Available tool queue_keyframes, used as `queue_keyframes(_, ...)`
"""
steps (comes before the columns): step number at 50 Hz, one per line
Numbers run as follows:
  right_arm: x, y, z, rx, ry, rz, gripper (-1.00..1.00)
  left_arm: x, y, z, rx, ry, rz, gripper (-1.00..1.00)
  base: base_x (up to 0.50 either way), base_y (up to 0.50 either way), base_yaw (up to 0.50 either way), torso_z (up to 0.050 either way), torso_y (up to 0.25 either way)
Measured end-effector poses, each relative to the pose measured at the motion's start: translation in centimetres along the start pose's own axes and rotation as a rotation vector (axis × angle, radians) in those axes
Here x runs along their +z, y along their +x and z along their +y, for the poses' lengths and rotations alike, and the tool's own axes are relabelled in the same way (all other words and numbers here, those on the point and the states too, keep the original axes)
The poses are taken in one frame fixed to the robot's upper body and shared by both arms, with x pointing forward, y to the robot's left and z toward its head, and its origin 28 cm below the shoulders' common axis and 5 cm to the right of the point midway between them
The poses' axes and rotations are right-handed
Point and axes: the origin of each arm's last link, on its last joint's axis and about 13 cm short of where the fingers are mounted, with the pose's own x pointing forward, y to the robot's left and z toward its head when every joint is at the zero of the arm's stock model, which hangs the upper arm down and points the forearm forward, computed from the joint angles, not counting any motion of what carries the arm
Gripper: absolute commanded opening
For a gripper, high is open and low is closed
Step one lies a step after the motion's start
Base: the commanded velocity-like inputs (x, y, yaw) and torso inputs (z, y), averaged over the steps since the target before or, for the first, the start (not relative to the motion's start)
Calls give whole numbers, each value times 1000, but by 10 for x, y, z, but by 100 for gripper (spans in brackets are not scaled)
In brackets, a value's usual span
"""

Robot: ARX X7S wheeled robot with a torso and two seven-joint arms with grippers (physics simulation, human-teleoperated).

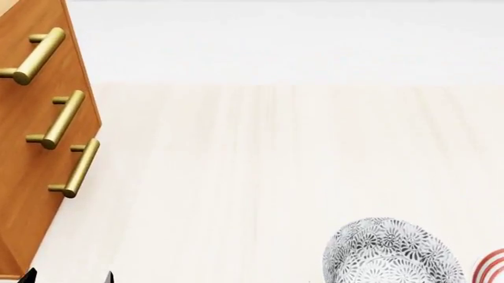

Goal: Put the bowl on top of the cabinet.

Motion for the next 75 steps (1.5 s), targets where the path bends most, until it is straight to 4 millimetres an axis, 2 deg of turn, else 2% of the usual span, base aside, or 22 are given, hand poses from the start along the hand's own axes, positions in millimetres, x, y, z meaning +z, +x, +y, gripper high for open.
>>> queue_keyframes(7,11,-4,-2,-29,22,11,100,1,-1,0,0,0,-3,100,0,0,0,0,0)
queue_keyframes(24,27,-11,-16,-57,244,-29,100,1,-2,0,0,1,-7,100,0,0,0,0,0)
queue_keyframes(44,40,-36,-26,-135,368,-106,100,2,-3,0,-1,1,-7,100,0,0,0,0,0)
queue_keyframes(58,45,-47,-31,-159,451,-134,100,0,-1,-1,-2,-1,-2,100,0,0,0,0,0)
queue_keyframes(75,47,-51,-39,-277,568,-140,100,1,-1,0,-1,-1,-4,100,0,0,0,0,0)
